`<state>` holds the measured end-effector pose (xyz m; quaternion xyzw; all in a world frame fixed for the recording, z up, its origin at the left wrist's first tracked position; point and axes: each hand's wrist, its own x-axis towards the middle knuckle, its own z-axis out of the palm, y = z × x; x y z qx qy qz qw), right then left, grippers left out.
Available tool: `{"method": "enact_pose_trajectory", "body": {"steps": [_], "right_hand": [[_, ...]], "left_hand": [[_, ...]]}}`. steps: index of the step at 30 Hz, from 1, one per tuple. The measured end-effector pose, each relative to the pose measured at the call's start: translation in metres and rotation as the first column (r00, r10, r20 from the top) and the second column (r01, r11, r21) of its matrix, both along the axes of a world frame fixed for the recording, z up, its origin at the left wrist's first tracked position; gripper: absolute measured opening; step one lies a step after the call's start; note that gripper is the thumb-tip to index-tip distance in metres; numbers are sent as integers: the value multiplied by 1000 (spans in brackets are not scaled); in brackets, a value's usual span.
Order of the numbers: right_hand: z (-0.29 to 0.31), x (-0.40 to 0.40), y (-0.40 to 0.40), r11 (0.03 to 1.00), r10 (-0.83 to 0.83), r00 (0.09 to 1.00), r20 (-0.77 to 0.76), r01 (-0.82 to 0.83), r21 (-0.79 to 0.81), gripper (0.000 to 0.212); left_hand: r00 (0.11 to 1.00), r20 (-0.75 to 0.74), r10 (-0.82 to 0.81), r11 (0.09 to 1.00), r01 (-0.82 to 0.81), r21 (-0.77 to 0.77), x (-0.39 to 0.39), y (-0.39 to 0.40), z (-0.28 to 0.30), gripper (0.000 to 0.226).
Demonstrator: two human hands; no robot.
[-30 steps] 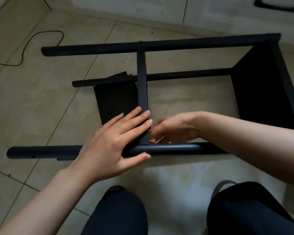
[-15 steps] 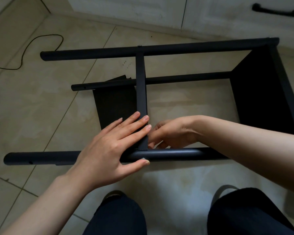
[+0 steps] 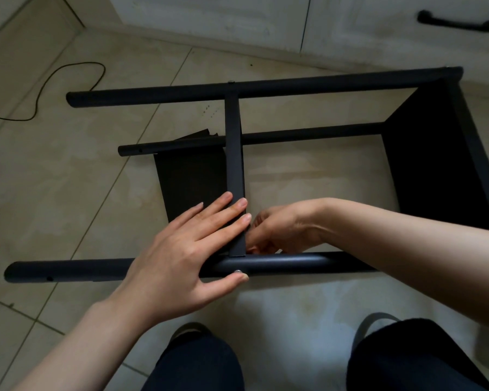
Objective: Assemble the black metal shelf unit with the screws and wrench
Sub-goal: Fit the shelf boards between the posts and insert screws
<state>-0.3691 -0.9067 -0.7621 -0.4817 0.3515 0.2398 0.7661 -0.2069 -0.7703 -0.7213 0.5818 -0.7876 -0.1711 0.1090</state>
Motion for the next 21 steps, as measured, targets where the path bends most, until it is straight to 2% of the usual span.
{"method": "enact_pose_trajectory", "body": {"steps": [6, 11, 14, 18, 21], "right_hand": [[4, -3, 1, 1000, -11, 999, 47, 11, -4, 16], [4, -4, 4, 999, -39, 997, 70, 39, 8, 9], [6, -2, 4, 1000, -20, 999, 38, 20, -8, 17], [12, -1, 4, 997, -2, 999, 51, 6, -79, 9], [18, -4, 6, 971, -2, 1000, 30, 9, -240, 18]], "left_hand": [[999, 43, -13, 999, 12, 35, -2, 1, 6, 75], [1000, 12, 29, 997, -29, 77, -7, 5, 9, 75], [999, 1, 34, 996, -34, 79, -8, 6, 9, 75], [998, -25, 55, 993, -52, 109, -10, 5, 13, 74], [991, -62, 120, 993, -120, 11, -15, 16, 22, 58]]}}
